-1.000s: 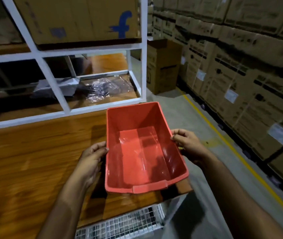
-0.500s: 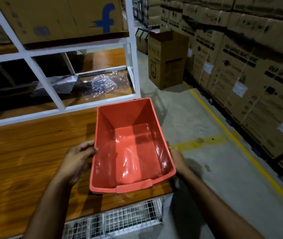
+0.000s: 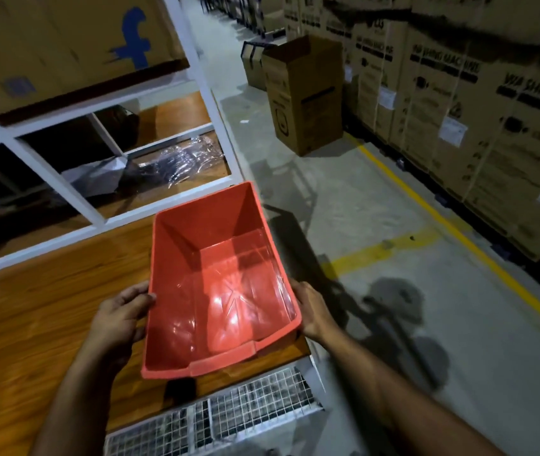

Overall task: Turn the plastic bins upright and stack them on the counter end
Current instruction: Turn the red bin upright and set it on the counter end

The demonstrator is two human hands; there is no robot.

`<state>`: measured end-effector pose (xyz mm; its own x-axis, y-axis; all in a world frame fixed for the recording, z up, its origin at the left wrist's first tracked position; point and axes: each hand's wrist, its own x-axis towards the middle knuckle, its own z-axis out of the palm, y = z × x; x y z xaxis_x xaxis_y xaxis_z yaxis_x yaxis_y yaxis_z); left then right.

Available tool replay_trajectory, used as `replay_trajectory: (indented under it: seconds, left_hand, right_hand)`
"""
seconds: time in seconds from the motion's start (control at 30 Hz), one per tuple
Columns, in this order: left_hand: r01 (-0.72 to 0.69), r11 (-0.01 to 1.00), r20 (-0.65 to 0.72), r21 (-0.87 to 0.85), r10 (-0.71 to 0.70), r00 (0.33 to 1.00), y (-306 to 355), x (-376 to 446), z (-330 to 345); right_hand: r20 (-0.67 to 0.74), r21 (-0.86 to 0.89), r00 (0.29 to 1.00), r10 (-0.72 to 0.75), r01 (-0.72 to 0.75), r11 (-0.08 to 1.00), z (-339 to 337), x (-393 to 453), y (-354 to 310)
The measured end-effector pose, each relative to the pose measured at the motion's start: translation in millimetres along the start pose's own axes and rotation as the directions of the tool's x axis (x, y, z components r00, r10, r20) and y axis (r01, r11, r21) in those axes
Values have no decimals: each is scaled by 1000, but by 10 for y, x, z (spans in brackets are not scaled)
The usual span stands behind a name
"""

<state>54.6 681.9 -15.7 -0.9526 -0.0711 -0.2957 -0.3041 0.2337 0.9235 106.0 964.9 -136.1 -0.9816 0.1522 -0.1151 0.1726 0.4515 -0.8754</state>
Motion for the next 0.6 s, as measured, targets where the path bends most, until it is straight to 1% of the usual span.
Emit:
replay_trajectory:
  seconds: [0.2, 0.3, 0.43, 0.6]
  left_hand:
    - [30, 998, 18, 63, -31, 999, 17, -22, -6]
    - [34, 995, 28, 91, -37, 999, 43, -42, -1]
    - [35, 993, 20, 110, -37, 999, 64, -81, 53]
    - [52, 992, 11, 115, -54, 999, 88, -94, 69]
  right_hand:
    - [34, 40, 999, -33, 32, 999, 13, 66, 153]
    - [20, 63, 999, -47, 46, 997, -86, -13, 30]
    - [20, 124, 997, -69, 66, 990, -125, -47, 44]
    - [47, 127, 996, -71, 65, 990, -157, -38, 57]
